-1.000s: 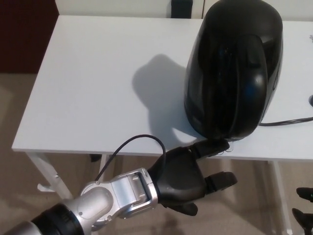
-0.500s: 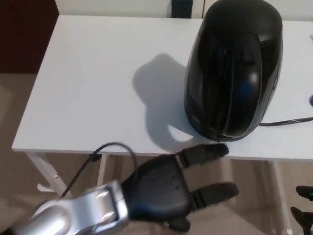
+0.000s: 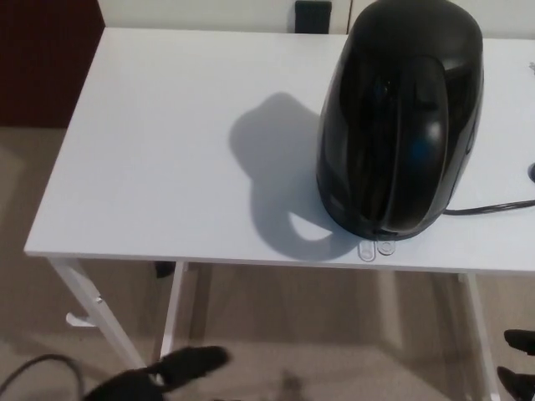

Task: The robot walk towards a table in front and click the button on the base of the boilling pot using its left middle finger

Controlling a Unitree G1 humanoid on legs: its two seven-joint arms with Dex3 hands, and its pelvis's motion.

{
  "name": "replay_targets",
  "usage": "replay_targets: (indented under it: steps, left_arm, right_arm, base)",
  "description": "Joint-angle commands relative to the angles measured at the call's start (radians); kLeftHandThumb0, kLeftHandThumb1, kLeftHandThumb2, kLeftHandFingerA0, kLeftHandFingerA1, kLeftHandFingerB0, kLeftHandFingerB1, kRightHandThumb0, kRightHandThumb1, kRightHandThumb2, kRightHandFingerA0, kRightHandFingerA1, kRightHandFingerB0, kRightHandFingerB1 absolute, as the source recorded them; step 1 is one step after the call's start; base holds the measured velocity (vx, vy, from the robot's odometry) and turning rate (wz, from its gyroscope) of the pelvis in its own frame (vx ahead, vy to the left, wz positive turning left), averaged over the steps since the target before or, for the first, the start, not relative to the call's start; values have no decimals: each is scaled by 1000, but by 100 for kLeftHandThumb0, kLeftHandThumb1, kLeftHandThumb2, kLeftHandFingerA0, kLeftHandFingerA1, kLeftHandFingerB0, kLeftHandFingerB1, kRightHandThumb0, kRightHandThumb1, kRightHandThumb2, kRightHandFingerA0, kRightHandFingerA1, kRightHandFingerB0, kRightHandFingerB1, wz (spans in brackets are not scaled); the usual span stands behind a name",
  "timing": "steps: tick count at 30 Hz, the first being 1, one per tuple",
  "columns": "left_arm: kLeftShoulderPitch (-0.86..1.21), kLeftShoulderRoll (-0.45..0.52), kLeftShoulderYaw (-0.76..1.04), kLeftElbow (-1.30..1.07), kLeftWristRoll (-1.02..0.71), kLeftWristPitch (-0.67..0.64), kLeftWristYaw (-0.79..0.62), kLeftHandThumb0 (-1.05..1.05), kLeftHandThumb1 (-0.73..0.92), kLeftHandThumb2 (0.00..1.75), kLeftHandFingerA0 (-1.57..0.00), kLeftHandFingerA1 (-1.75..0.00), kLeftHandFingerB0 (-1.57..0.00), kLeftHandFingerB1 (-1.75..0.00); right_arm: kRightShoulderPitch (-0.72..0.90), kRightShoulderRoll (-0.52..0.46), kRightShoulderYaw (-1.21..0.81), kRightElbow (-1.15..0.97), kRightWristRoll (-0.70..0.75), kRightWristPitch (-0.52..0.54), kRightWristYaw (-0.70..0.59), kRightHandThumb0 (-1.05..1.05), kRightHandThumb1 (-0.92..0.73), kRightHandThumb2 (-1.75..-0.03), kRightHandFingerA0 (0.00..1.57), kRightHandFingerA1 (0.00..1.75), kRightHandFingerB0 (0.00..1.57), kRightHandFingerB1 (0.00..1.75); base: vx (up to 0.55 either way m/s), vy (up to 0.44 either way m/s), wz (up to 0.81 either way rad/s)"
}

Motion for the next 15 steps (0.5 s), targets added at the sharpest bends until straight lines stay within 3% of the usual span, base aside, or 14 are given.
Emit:
replay_targets:
  steps: [1,2,3,4,5,6,7,8,9,15]
  left_arm:
    - [-18,-112,141,495,-326,-55,8,-76,87,68,-28,-31,-9,-22]
    - [-27,-134,167,552,-362,-49,-10,-82,75,107,-25,-47,-3,-27]
    - [-39,-163,202,631,-405,-47,-32,-82,75,107,-25,-47,-3,-27]
    - [-51,-183,230,686,-436,-54,-43,-78,88,68,-32,-32,-10,-23]
    - [-56,-203,267,731,-474,-42,-65,-75,82,67,-27,-32,-10,-23]
    - [-62,-228,319,783,-520,-8,-98,-76,65,95,-20,-45,-6,-33]
    - [-67,-233,327,795,-521,-2,-101,-76,65,95,-20,-45,-6,-33]
    - [-86,-247,349,827,-517,40,-100,-65,67,61,-30,-32,-14,-25]
    - [-111,-269,374,868,-504,106,-91,-64,53,80,-23,-43,-8,-35]
    - [-140,-297,453,954,-531,82,-123,-64,50,78,-22,-43,-9,-37]
  right_arm:
    - [48,2,6,14,16,-7,30,-26,-63,-59,49,48,44,43]
    - [47,4,8,17,14,-8,28,-26,-63,-58,51,49,45,43]
    - [46,7,10,21,12,-9,25,-26,-63,-58,51,49,45,43]
    - [41,9,10,28,12,-10,24,-26,-63,-58,53,50,45,44]
    - [36,11,13,35,11,-8,24,-29,-62,-57,56,50,45,43]
    - [30,14,16,45,9,-6,25,-29,-62,-58,55,50,45,43]
    - [28,14,16,48,10,-8,26,-29,-62,-58,55,50,45,43]
    - [20,12,16,54,10,-7,27,-28,-62,-58,53,48,43,42]
    - [10,7,15,62,10,-4,29,-28,-62,-58,53,48,44,42]
    - [21,-1,29,76,-1,-15,41,-33,-60,-58,51,48,42,42]
  base:
    - [0,0,0]
    - [0,0,0]
    - [0,0,0]
    - [0,0,0]
    - [0,0,0]
    - [0,0,0]
    - [0,0,0]
    - [0,0,0]
    - [0,0,0]
    - [0,0,0]
